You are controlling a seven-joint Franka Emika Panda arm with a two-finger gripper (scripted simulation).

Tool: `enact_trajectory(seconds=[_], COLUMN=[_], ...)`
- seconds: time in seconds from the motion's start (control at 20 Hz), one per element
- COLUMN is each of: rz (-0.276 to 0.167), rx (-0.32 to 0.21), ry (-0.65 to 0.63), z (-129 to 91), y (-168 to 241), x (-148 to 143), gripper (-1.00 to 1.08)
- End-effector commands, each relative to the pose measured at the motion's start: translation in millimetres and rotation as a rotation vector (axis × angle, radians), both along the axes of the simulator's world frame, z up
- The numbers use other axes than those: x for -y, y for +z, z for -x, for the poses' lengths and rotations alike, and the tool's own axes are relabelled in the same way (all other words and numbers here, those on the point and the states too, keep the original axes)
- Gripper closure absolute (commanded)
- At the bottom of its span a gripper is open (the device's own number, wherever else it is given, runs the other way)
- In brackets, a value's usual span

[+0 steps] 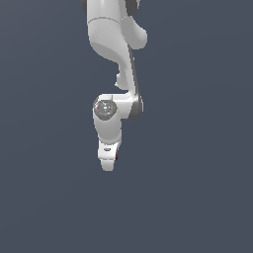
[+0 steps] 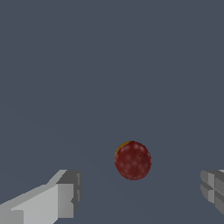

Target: Pick up the object and move it to a goal position.

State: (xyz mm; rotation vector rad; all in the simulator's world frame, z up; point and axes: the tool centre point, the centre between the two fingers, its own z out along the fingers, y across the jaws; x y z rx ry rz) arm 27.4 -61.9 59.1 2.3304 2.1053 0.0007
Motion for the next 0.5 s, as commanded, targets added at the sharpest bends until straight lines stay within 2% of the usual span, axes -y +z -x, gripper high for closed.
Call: enact_trajectory(seconds=[0.0,0.45], rz=[0.000,0.000], rx=[-0.001,-0.001], ry=[0.001,0.004], z=[1,0], y=[-10,-42], x=[0,0], gripper=[-0.92,-0.92])
